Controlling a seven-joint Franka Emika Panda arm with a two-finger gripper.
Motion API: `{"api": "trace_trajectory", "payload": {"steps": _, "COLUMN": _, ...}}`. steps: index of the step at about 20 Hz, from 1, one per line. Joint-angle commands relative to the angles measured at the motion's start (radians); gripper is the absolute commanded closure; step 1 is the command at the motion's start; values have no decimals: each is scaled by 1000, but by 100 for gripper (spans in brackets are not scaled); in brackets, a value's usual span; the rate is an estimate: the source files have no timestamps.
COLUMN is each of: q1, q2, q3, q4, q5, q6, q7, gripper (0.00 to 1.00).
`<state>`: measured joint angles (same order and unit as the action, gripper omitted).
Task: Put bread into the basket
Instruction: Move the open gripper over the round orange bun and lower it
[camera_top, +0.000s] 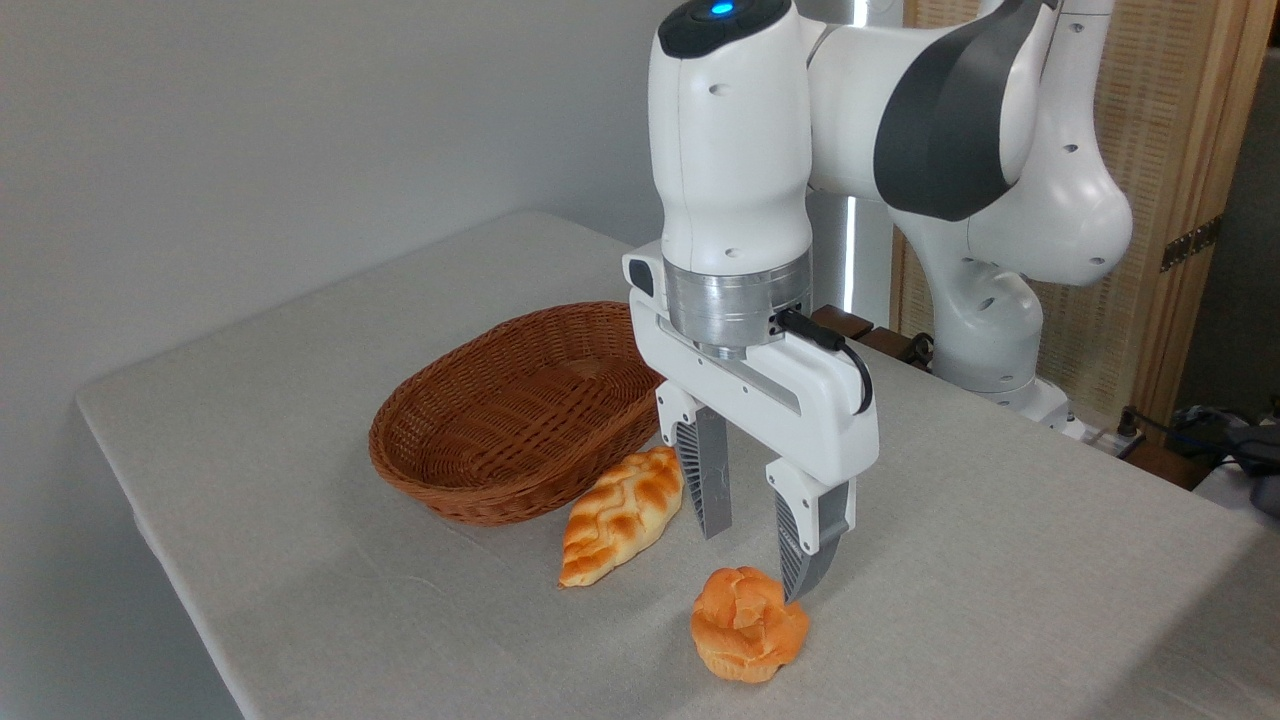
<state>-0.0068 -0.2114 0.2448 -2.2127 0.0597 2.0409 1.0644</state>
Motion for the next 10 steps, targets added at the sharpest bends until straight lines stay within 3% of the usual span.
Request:
{"api": "trace_trajectory", "payload": {"steps": 1, "q1": -9, "q2": 1, "q3": 16, "q4": -38, "q5": 15, "q6": 70, "q7": 12, "gripper": 0}}
{"api": "trace_trajectory", "payload": {"steps": 10, "q1": -10, "q2": 36, "q3": 19, "q4": -70, "q5": 15, "q6": 139, "q7": 23, "gripper": 0}}
